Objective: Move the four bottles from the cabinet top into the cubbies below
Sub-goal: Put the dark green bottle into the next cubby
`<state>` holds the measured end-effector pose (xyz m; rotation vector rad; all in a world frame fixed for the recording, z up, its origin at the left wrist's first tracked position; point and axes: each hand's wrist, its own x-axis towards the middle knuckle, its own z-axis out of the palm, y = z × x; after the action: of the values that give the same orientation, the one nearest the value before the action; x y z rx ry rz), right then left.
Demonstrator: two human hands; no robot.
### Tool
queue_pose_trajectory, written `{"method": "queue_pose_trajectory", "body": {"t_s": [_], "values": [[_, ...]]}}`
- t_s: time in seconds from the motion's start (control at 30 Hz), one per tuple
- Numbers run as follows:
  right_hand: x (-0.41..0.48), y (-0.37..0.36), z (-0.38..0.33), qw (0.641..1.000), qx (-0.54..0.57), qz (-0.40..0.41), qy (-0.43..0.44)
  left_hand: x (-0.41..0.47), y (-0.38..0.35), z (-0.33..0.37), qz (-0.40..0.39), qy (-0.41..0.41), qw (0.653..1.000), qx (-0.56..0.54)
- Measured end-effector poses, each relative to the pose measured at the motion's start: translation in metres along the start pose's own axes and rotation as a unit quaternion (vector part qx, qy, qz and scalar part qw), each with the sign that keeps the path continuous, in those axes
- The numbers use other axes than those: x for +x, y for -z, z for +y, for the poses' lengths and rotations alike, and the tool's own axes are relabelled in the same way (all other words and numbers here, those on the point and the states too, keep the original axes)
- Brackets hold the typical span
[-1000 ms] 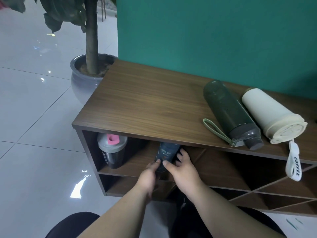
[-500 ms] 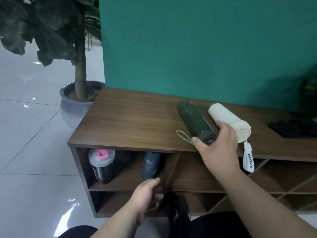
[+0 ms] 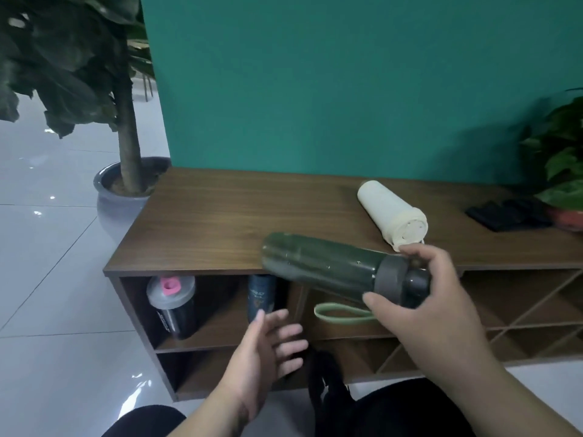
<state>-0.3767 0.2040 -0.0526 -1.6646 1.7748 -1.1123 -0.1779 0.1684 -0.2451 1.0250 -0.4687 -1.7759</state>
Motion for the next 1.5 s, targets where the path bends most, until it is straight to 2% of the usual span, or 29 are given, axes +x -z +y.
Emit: {"method": "queue_pose_trajectory", "body": {"t_s": [0.07,0.13,0.23,0.3,0.43,0.53,0.63,0.73,0.9,1.17,1.5], "values": [[-0.016,0.023,0.0,1.0,0.005,-0.013,0.005,0.0,-0.007,-0.005,-0.025,-0.007,0.999,-0.039],[-0.021,0.034,0.008,0.999,-0.007,-0.041,-0.003,-0.002,-0.016,-0.015,-0.044,0.007,0.999,-0.031],[-0.019,0.026,0.031,0.996,-0.026,-0.087,-0.014,0.002,-0.029,-0.039,-0.048,0.072,0.996,-0.001],[-0.016,0.008,0.053,0.995,0.006,-0.091,-0.036,0.009,-0.034,-0.054,-0.055,0.105,0.993,-0.005],[0.002,-0.037,0.107,0.986,0.083,-0.052,-0.137,0.036,-0.038,-0.068,-0.009,0.156,0.988,0.004],[0.021,-0.062,0.141,0.979,0.095,-0.042,-0.178,0.061,-0.036,-0.075,0.05,0.195,0.978,0.059],[0.041,-0.078,0.157,0.979,0.058,-0.083,-0.177,0.085,-0.04,-0.083,0.105,0.186,0.964,0.158],[0.066,-0.092,0.167,0.979,0.016,-0.125,-0.163,0.108,-0.048,-0.088,0.124,0.172,0.959,0.186],[0.104,-0.11,0.174,0.981,-0.006,-0.131,-0.142,0.134,-0.059,-0.081,0.129,0.141,0.975,0.117],[0.135,-0.134,0.176,0.981,-0.024,-0.132,-0.142,0.161,-0.059,-0.075,0.151,0.131,0.975,0.097],[0.139,-0.139,0.182,0.981,0.01,-0.128,-0.149,0.176,-0.061,-0.073,0.157,0.143,0.973,0.087]]}}
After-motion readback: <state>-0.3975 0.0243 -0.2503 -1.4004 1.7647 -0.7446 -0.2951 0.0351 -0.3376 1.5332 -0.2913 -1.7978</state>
